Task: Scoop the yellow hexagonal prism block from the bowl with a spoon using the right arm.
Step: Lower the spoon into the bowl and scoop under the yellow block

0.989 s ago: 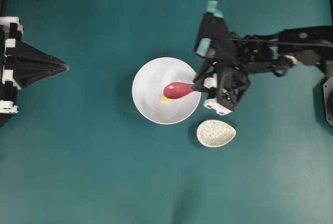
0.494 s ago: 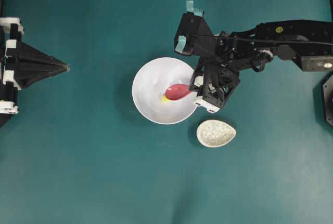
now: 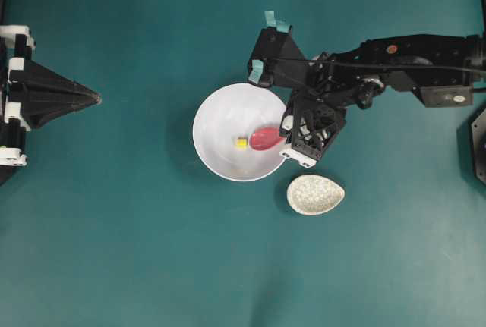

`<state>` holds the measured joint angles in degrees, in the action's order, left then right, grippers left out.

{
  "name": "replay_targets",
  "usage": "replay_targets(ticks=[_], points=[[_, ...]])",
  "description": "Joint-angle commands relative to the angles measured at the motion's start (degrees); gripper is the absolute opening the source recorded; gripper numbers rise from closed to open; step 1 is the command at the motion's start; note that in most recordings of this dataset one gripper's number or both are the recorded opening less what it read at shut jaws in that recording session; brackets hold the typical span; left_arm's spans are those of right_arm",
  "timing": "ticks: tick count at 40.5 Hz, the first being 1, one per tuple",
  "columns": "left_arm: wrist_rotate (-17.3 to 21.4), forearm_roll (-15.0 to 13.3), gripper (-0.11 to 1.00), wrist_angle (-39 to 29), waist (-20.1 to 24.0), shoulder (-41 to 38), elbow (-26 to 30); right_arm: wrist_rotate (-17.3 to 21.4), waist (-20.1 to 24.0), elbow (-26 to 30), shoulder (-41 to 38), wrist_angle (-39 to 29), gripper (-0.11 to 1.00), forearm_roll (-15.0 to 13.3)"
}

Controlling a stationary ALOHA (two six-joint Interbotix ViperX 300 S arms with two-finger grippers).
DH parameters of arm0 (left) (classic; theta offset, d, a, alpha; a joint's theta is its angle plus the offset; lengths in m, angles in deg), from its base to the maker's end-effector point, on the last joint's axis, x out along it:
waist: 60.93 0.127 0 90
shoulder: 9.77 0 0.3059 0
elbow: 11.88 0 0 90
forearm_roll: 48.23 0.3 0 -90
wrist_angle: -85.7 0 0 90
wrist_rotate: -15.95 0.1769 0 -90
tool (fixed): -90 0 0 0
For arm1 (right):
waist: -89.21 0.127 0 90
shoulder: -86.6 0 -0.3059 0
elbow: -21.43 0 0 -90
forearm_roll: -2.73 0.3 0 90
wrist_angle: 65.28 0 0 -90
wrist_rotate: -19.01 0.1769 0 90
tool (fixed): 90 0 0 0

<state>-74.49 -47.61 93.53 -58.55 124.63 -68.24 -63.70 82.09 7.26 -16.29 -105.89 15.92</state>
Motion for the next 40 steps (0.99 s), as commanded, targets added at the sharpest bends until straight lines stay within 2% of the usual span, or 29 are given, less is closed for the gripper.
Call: replay_targets(ticks=[1,17,40], points=[[-0.1,0.2,0.0,0.3,0.2,-0.5,0.6,0.1,-0.1,1.8,0.2,0.4,0.21,-0.1],[-0.1,0.2,0.0,0.3,-0.7,-0.4,0.7,-0.5,0.4,3.6,-3.4,3.8,0.21,-0.1],[-0.1,0.2,0.0,-0.6,-0.7,-0.4,0.7,-1.1,0.4,4.4,-4.1,14.2,0.21,-0.2]])
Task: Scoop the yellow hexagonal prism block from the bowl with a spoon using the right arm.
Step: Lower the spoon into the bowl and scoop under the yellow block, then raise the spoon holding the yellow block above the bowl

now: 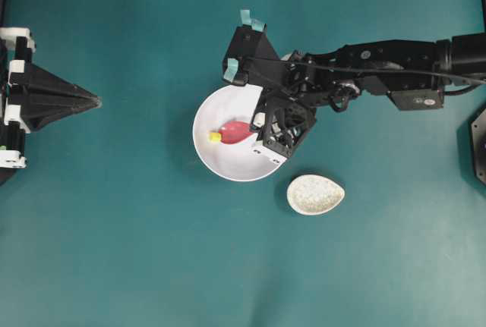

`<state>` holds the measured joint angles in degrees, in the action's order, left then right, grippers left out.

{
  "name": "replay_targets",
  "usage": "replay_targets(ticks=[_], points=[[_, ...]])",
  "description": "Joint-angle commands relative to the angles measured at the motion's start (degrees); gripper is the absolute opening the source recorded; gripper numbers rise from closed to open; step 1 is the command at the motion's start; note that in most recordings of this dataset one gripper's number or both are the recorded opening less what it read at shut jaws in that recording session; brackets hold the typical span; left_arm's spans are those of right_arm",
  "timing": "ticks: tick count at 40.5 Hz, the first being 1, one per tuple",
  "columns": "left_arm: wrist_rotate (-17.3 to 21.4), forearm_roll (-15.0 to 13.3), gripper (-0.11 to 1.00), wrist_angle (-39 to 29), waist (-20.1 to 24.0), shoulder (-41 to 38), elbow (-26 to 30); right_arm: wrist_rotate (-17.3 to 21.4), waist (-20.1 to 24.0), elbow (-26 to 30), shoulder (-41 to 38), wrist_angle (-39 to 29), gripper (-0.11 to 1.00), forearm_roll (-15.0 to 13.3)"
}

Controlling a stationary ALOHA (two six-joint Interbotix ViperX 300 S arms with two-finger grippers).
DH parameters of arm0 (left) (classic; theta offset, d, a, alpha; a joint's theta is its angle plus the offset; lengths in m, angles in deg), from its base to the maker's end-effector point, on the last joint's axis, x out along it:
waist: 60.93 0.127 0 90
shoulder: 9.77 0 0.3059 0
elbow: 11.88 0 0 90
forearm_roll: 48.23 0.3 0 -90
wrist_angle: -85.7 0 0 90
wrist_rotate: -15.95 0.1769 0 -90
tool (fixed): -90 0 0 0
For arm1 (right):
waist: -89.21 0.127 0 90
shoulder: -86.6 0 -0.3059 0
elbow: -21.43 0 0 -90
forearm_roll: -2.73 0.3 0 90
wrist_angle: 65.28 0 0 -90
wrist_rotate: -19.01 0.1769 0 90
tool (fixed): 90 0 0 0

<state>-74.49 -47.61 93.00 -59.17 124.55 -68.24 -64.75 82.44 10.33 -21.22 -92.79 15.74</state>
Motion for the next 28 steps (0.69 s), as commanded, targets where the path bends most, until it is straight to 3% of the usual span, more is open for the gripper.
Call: replay_targets(ticks=[1,28], points=[[0.0,0.2,0.0,-0.1,-0.1,-0.4,0.7,-0.1,0.1,1.3,0.8,1.3,0.21,0.0],[-0.1,0.2,0.0,-0.3,-0.1,-0.4,0.7,-0.1,0.3,1.3,3.0,4.5,0.21,0.0]])
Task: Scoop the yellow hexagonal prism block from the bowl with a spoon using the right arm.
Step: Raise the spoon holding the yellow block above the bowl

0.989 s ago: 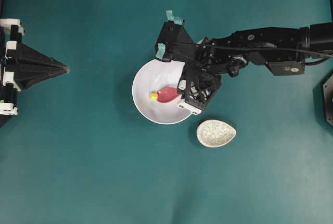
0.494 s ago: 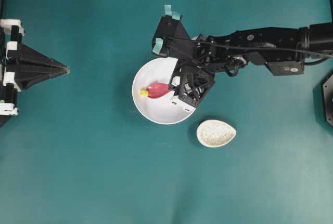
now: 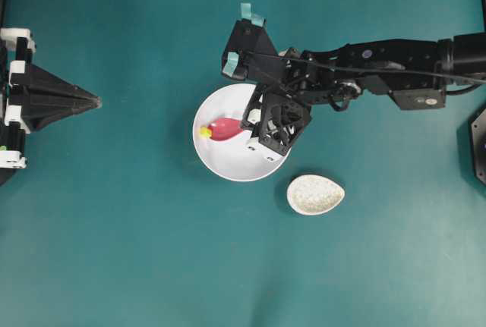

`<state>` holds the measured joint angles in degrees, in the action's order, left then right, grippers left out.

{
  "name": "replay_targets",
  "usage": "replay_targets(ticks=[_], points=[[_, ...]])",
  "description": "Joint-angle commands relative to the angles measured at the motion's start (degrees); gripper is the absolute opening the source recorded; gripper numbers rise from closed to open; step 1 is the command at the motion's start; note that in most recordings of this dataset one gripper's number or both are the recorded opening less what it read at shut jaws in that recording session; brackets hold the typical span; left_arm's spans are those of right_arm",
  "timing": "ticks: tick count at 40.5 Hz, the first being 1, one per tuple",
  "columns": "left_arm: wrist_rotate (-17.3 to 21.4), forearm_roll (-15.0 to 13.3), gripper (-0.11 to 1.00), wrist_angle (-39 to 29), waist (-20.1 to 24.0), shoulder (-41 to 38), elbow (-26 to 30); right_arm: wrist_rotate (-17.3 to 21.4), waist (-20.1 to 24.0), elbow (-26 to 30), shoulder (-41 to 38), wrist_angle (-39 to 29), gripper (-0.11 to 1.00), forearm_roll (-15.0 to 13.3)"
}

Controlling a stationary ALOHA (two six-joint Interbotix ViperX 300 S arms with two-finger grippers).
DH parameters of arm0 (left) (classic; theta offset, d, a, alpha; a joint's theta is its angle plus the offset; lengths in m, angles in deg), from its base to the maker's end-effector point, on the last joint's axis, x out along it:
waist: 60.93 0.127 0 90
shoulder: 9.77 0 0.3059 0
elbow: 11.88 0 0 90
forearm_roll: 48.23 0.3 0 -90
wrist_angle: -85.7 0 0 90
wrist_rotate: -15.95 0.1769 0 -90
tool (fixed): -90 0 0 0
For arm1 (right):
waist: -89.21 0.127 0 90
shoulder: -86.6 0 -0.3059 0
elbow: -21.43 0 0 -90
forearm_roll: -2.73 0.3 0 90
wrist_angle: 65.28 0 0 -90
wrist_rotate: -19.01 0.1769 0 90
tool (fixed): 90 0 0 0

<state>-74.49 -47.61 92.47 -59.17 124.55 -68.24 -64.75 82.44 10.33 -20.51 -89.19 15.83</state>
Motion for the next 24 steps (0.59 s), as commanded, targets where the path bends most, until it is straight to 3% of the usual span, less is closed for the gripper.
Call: replay_targets(ticks=[1,24], points=[[0.0,0.2,0.0,0.3,-0.1,-0.4,0.7,-0.1,0.4,1.2,2.4,1.1,0.21,-0.1],[-0.1,0.1,0.0,-0.4,-0.1,-0.4,0.7,-0.1,0.8,0.0,4.0,4.4,0.21,-0.1]])
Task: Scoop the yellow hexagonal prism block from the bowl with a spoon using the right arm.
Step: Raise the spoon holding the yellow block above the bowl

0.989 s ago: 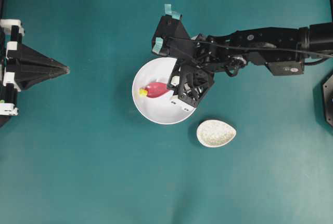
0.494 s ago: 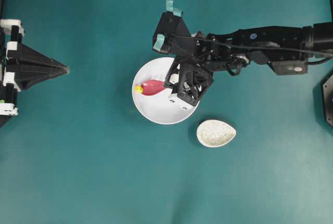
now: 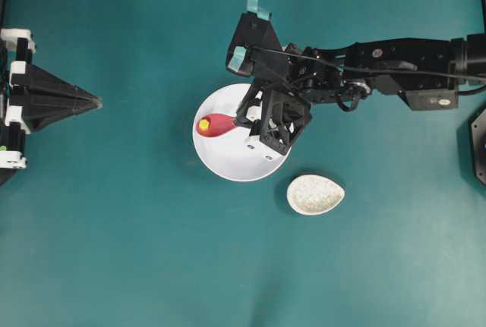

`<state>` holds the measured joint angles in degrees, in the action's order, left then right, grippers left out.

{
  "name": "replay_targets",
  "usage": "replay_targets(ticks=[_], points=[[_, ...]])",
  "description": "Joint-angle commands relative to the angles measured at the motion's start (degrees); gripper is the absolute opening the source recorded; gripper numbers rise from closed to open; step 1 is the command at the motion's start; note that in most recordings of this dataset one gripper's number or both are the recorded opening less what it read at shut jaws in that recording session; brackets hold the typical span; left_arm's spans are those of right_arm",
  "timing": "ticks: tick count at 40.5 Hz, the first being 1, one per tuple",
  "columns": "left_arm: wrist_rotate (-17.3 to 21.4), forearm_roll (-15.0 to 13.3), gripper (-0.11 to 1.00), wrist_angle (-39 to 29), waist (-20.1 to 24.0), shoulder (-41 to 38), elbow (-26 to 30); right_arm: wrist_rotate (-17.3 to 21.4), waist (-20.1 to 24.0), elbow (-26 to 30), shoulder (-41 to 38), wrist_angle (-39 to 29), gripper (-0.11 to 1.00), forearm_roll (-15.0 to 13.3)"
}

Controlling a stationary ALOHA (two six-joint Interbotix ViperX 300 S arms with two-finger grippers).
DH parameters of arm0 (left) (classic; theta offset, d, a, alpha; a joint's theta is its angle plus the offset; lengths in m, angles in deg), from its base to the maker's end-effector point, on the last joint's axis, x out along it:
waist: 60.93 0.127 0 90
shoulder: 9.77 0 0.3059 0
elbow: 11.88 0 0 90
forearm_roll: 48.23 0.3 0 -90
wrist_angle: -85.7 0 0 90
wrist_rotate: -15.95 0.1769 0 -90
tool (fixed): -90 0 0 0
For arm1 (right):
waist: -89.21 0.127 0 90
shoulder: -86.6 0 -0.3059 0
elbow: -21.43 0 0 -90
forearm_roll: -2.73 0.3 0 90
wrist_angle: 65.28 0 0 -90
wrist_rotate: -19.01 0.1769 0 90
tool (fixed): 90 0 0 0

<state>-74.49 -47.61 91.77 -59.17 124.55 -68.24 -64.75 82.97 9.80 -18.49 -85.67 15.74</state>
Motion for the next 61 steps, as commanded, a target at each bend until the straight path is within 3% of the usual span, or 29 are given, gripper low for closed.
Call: replay_targets(ticks=[1,14,28,39,61], points=[[0.0,0.2,0.0,0.4,-0.1,-0.4,0.7,-0.1,0.3,0.4,2.1,1.1,0.21,0.0],[-0.1,0.2,0.0,-0.2,-0.1,-0.4,0.7,-0.2,1.1,-4.0,6.1,9.7,0.21,0.0],[-0.1,0.1,0.0,-0.2,-0.1,-0.4,0.7,0.0,3.3,-16.2,16.7,27.2,0.21,0.0],[-0.1,0.2,0.0,-0.2,-0.1,-0.3,0.7,0.0,3.3,-20.3,22.8,29.0,0.21,0.0],[0.1,0.2,0.0,0.3,-0.1,0.9,1.0,0.0,3.4,-20.2,23.0,28.6,0.21,0.0]])
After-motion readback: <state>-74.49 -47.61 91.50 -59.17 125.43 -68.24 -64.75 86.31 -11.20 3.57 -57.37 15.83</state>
